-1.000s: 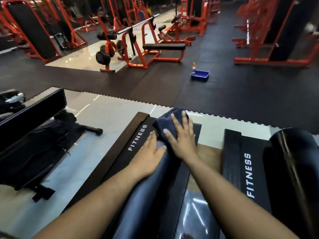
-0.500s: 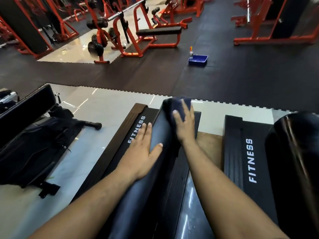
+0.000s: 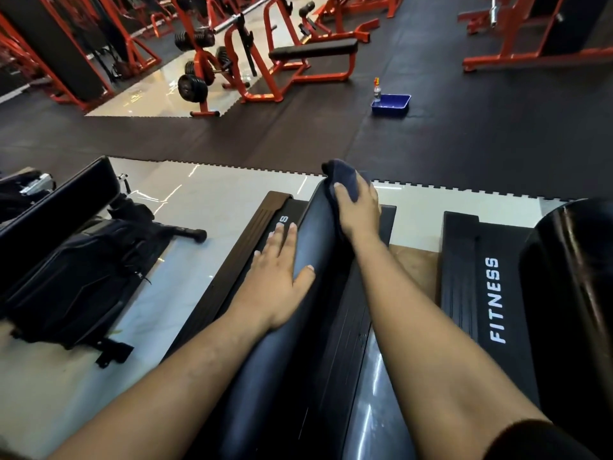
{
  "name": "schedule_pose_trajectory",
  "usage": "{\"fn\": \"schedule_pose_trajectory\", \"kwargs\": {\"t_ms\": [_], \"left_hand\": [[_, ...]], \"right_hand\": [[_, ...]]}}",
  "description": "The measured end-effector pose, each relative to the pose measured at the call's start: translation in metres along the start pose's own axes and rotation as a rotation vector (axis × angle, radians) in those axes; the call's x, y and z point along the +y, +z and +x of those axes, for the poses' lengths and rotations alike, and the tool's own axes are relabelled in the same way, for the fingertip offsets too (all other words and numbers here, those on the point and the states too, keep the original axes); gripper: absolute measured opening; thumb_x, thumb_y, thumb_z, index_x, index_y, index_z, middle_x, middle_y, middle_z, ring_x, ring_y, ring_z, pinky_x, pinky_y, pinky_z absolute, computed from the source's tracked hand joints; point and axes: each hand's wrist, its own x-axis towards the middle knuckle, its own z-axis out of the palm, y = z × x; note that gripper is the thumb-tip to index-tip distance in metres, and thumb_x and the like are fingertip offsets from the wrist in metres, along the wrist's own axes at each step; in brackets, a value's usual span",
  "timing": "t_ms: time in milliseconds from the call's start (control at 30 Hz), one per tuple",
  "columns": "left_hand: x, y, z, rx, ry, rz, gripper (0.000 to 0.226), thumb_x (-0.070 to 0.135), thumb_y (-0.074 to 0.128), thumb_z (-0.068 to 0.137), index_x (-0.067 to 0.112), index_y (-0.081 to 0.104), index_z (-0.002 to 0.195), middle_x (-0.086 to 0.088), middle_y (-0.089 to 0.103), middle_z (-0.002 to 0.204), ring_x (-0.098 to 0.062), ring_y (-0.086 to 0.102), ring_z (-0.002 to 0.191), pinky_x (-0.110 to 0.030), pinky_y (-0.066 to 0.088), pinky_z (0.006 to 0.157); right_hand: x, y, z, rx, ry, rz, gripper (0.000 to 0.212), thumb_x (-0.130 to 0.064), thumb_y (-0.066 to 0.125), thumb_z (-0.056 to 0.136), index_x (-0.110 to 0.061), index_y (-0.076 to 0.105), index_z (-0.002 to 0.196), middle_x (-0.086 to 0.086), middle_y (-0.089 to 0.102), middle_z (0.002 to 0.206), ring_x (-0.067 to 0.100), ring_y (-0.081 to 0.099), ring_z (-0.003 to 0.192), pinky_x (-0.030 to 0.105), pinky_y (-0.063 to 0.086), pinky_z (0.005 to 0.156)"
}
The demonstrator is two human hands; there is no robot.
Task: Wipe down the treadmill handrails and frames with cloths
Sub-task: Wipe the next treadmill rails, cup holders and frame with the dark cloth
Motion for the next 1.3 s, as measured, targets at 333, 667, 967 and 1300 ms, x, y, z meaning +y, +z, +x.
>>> {"fn": "schedule_pose_trajectory", "kwargs": {"t_ms": [333,667,967,1300], "left_hand": [[0.002,-0.003,-0.006,0.046,0.016,-0.232,0.105,0.075,0.023,0.084,0.015,-0.02,0.159,-0.002,-0.025,0.169,-0.009,-0.021,0.155,-0.04,-0.003,0.129],[0.002,-0.002,-0.011,0.146,0.018,-0.282,0.109,0.076,0.025,0.083,0.013,-0.022,0.158,-0.002,-0.027,0.168,-0.004,-0.023,0.151,-0.044,0.0,0.129],[0.002,0.0,-0.004,0.041,0.001,-0.143,0.109,0.081,0.017,0.079,0.019,-0.018,0.161,0.002,-0.024,0.169,-0.007,-0.019,0.155,-0.044,-0.001,0.129],[0.001,0.001,-0.003,0.019,0.008,-0.085,0.092,0.068,0.031,0.098,0.021,-0.014,0.162,0.0,-0.017,0.171,-0.009,-0.015,0.157,-0.044,0.0,0.129]], "right_hand": [[-0.008,0.008,-0.051,-0.068,-0.329,-0.24,0.062,-0.06,0.063,0.086,-0.052,0.047,0.145,-0.013,0.015,0.17,0.022,0.007,0.156,0.066,0.022,0.119],[0.026,0.009,-0.118,-0.09,-0.512,-0.145,0.059,-0.057,0.062,0.086,-0.058,0.044,0.142,-0.013,0.026,0.167,0.021,0.011,0.156,0.052,0.019,0.122],[0.036,0.011,-0.094,0.007,-0.081,0.218,0.072,-0.06,0.059,0.091,-0.052,0.027,0.155,-0.003,0.005,0.172,0.01,0.004,0.157,0.02,0.007,0.119],[0.03,0.005,-0.078,0.051,0.203,0.368,0.066,-0.043,0.051,0.104,-0.024,0.027,0.162,0.007,0.018,0.171,0.023,0.022,0.155,0.032,0.018,0.124]]}}
